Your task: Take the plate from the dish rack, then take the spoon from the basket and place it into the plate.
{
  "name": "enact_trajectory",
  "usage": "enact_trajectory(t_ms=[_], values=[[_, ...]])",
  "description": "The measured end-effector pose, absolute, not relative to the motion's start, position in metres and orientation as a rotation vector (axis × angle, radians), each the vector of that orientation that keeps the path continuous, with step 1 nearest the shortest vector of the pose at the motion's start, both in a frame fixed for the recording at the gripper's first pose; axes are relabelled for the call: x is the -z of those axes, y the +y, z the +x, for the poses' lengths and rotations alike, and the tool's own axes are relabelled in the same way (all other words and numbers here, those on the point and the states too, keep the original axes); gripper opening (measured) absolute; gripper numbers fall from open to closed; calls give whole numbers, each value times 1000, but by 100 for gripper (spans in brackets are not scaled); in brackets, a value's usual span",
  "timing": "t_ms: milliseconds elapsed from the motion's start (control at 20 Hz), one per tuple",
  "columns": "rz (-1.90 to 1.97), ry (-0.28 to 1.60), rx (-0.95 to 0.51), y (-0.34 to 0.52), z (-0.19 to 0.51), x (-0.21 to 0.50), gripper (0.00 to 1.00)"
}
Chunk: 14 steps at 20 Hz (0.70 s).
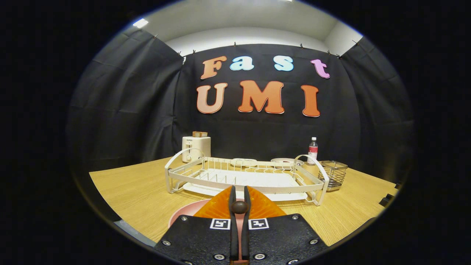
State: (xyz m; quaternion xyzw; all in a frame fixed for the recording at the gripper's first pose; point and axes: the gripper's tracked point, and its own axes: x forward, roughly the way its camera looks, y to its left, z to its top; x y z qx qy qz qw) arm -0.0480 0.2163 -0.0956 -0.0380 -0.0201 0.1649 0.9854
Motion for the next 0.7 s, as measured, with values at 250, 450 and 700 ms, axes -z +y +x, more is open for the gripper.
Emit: enact_trajectory(t_ms=[250,450,700], values=[[-89,-39,-330,219,-50,102,4],[-96,-26,-326,220,-53,105,8],[-105,40,-315,217,-52,123,14]])
